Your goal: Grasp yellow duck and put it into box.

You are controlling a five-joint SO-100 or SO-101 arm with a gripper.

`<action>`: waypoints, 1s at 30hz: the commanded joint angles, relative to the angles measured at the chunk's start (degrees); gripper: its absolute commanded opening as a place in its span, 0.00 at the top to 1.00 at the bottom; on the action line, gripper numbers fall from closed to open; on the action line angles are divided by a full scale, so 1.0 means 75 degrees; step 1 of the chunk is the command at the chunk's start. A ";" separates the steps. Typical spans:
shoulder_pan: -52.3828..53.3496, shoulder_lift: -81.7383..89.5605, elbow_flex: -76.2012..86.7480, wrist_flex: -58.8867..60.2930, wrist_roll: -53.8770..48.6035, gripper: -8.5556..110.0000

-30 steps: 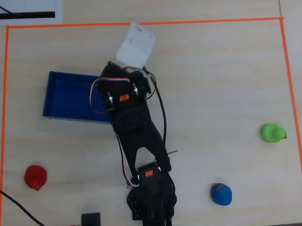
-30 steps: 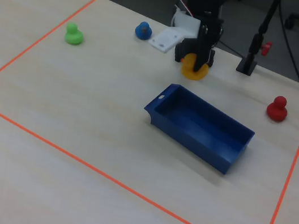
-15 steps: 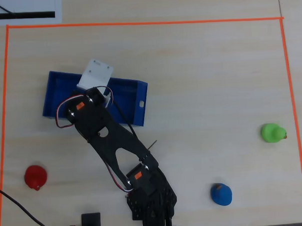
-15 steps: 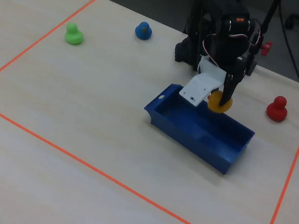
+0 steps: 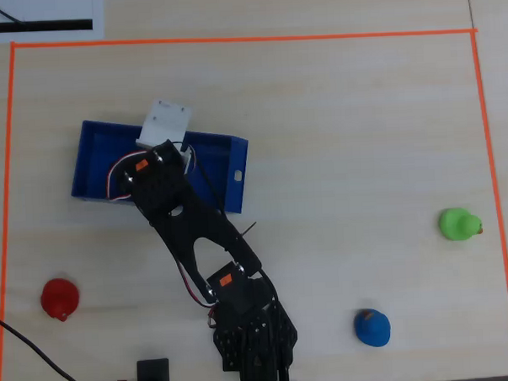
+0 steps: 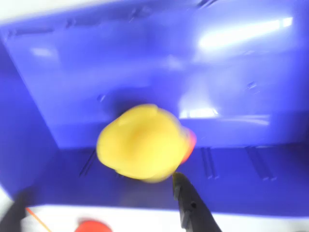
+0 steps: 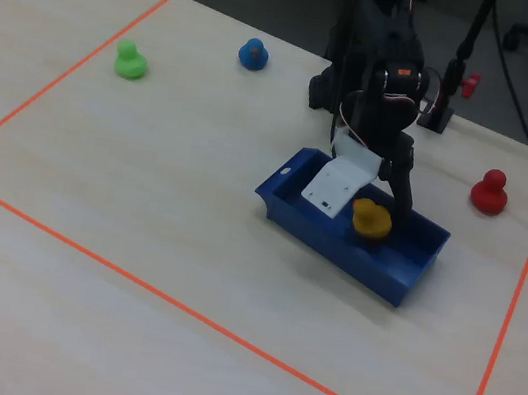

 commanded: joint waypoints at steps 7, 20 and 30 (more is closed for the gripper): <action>0.2227 0.3328 -0.1395 0.1711 -0.0867 0.93; 0.4734 1.1918 0.5977 0.1840 -0.3762 0.93; 0.5566 1.3242 0.9762 0.1008 -0.4418 0.93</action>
